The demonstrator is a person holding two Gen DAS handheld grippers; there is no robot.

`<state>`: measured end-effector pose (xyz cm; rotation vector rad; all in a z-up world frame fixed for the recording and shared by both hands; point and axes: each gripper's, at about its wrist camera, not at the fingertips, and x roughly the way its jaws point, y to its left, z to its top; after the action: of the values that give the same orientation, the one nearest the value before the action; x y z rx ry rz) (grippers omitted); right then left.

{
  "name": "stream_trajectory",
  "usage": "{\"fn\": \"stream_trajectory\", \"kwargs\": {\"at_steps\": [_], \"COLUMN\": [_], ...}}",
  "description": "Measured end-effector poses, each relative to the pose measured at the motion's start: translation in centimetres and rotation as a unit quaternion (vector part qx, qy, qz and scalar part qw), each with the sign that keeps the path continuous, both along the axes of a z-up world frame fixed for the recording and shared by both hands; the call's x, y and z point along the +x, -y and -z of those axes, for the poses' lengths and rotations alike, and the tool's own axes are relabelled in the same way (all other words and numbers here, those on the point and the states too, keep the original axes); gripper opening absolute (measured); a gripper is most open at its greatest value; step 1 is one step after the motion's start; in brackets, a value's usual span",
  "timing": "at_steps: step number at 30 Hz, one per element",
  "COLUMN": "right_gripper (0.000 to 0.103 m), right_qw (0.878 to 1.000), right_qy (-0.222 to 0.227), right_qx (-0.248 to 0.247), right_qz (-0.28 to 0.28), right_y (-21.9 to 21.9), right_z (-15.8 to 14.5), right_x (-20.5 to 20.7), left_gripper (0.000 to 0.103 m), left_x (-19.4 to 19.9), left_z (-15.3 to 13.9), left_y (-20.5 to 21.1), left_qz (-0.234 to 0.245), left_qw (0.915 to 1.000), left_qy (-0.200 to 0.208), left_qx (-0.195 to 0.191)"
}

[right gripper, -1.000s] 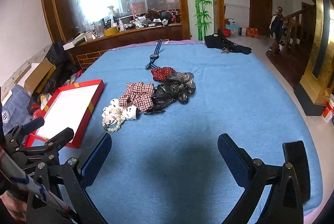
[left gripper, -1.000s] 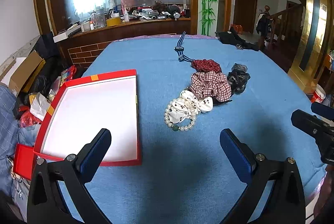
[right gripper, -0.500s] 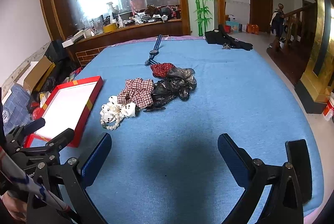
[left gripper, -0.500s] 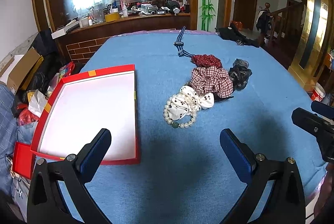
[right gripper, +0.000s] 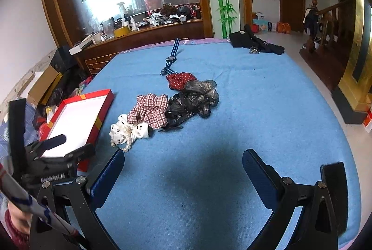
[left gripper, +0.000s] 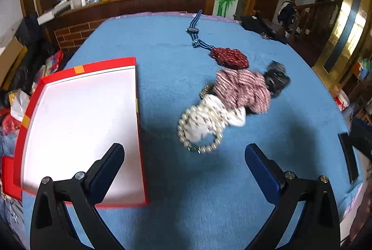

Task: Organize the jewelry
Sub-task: 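Move both tools toward the pile of scrunchies and bracelets, then grasp the grey sheer scrunchie with the right tool while the left tool grasps the red plaid scrunchie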

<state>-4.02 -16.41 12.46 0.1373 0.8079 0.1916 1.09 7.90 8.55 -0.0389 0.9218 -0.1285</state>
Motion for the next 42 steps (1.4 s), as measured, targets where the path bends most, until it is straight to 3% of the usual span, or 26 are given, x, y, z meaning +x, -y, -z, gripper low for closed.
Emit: {"fn": "stream_trajectory", "kwargs": {"at_steps": [9, 11, 13, 16, 20, 30, 34, 42], "right_gripper": [0.103, 0.103, 0.103, 0.103, 0.103, 0.103, 0.103, 0.103], "right_qw": [0.999, 0.998, 0.998, 0.997, 0.997, 0.997, 0.997, 0.997], "right_qy": [-0.022, -0.023, -0.024, -0.028, -0.031, -0.04, -0.044, -0.049], "right_qx": [0.047, 0.051, 0.055, 0.059, 0.062, 0.064, 0.061, 0.051], "right_qz": [0.016, 0.022, 0.027, 0.031, 0.035, 0.019, 0.007, -0.005], "right_y": [2.9, 3.5, 3.9, 4.3, 4.5, 3.4, 2.1, 0.7], "right_z": [0.0, -0.2, -0.2, -0.1, 0.2, 0.9, 1.2, 1.9], "right_x": [2.5, 3.0, 3.2, 3.3, 3.4, 3.8, 4.2, 4.1], "left_gripper": [0.073, 0.062, 0.059, 0.034, 0.023, 0.021, 0.035, 0.035], "left_x": [4.9, 5.8, 6.8, 7.8, 6.9, -1.0, -0.5, -0.1], "left_z": [2.4, 3.2, 3.9, 5.2, 5.2, 4.4, 4.4, 5.1], "left_y": [1.8, 2.3, 2.8, 3.3, 3.3, 2.6, 1.5, 4.3], "left_qz": [0.032, 0.035, 0.045, 0.047, 0.052, 0.113, 0.083, 0.122], "left_qw": [0.9981, 0.9975, 0.9965, 0.9948, 0.9944, 0.9898, 0.9937, 0.9908], "left_qy": [-0.052, -0.061, -0.068, -0.089, -0.091, -0.085, -0.073, -0.057], "left_qx": [-0.003, -0.006, -0.013, -0.014, -0.016, -0.021, -0.018, 0.004]}}
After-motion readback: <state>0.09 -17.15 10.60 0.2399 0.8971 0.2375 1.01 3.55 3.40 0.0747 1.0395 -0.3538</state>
